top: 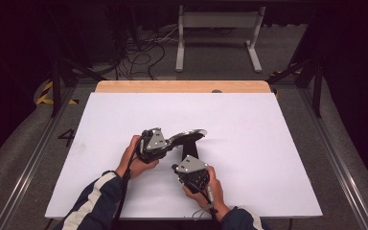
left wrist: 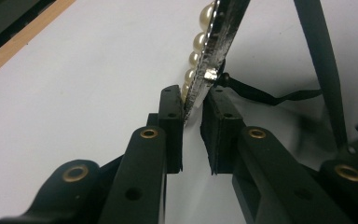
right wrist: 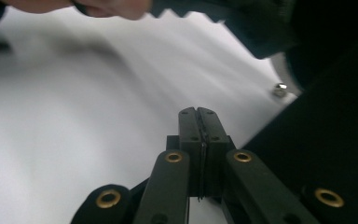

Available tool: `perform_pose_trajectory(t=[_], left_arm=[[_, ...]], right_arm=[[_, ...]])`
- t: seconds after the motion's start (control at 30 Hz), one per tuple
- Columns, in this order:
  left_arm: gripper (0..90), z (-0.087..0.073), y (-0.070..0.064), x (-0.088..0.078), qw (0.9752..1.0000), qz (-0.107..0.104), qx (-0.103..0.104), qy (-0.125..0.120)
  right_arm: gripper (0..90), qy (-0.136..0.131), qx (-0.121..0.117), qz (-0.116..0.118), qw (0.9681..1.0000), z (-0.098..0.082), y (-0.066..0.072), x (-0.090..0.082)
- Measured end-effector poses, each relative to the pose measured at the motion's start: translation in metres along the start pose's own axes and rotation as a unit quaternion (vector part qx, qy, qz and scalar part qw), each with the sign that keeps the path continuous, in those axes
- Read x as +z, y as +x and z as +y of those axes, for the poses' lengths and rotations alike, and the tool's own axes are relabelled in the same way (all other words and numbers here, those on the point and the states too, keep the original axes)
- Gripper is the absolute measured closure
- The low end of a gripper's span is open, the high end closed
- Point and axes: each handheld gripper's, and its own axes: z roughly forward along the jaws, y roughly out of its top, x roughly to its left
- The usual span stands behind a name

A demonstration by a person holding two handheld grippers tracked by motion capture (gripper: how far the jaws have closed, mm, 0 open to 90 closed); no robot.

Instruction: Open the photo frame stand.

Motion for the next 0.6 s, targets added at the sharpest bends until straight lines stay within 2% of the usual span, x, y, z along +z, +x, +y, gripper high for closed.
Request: perform_pose_trajectory(t=[0.07, 0.13, 0.3, 0.43, 0.6], left_arm=[[79.1, 0.000, -0.001, 0.000, 1.0000, -0.001, 0.001, 0.000], [79.3, 0.002, -0.003, 0.000, 1.0000, 0.005, 0.006, 0.002], [79.9, 0.001, -0.004, 0.000, 1.0000, 0.003, 0.007, 0.000], [80.0, 0.002, -0.005, 0.000, 1.0000, 0.003, 0.009, 0.000], [79.9, 0.003, -0.006, 0.001, 0.9999, 0.002, 0.012, 0.001]], right_arm=[[90.0, 0.001, 0.011, -0.003, 0.9999, -0.001, -0.004, -0.001], [90.0, 0.004, 0.008, -0.018, 0.9998, -0.002, -0.003, -0.001], [90.0, 0.012, 0.009, -0.029, 0.9995, -0.003, -0.004, -0.003], [90.0, 0.013, 0.016, -0.017, 0.9996, -0.004, -0.008, -0.005], [90.0, 0.016, 0.019, -0.013, 0.9996, -0.007, -0.014, -0.009]])
